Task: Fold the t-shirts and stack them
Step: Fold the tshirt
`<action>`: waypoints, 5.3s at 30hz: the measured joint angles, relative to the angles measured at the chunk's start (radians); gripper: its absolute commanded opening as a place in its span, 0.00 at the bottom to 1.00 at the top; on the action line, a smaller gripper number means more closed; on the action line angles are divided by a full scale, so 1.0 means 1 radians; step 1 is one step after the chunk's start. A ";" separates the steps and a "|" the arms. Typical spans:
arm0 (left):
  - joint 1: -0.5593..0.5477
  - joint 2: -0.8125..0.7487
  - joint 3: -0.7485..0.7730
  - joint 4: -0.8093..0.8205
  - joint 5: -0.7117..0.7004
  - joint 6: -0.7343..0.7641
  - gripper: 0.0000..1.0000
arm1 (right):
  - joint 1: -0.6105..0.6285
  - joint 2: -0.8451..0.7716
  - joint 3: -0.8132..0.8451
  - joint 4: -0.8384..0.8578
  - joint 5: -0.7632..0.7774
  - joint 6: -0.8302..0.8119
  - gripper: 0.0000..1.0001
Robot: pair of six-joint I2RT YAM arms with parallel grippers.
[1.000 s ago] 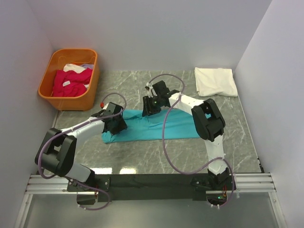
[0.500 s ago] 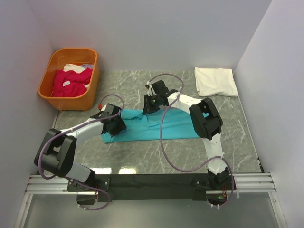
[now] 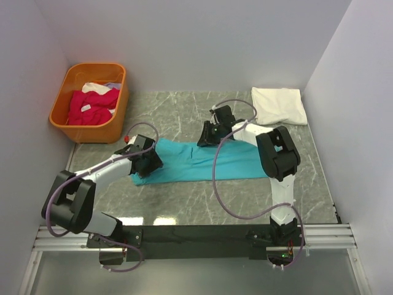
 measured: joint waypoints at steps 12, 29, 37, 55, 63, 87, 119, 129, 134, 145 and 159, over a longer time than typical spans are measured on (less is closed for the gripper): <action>-0.007 -0.071 0.146 -0.081 -0.055 0.006 0.64 | -0.028 -0.347 -0.142 -0.171 0.213 -0.138 0.53; -0.041 0.307 0.327 -0.104 -0.058 0.032 0.66 | -0.032 -0.396 -0.364 -0.388 0.415 -0.211 0.55; -0.018 0.521 0.603 -0.158 -0.080 0.133 0.72 | 0.042 -0.389 -0.373 -0.419 0.403 -0.270 0.54; 0.075 0.940 1.235 -0.203 -0.030 0.337 0.81 | 0.436 -0.166 -0.097 -0.546 0.119 -0.211 0.54; 0.105 0.937 1.229 -0.108 0.040 0.353 0.91 | 0.484 -0.241 -0.116 -0.544 0.212 -0.168 0.54; -0.013 0.532 0.763 -0.042 -0.029 0.264 0.72 | 0.457 -0.389 -0.294 -0.562 0.266 -0.210 0.41; 0.023 0.985 1.278 -0.048 0.094 0.348 0.94 | 0.574 0.025 0.199 -0.600 0.128 -0.217 0.44; 0.029 0.765 1.078 0.011 0.138 0.359 0.91 | 0.422 -0.503 -0.172 -0.494 0.225 -0.111 0.46; 0.008 0.503 0.975 -0.011 0.134 0.359 0.84 | 0.200 -0.735 -0.327 -0.409 0.239 -0.063 0.44; -0.209 -0.076 0.398 -0.111 0.097 0.262 0.67 | 0.115 -0.776 -0.472 -0.386 0.240 -0.058 0.41; -0.557 0.100 0.300 -0.262 0.117 0.099 0.41 | 0.093 -0.792 -0.503 -0.375 0.246 -0.058 0.41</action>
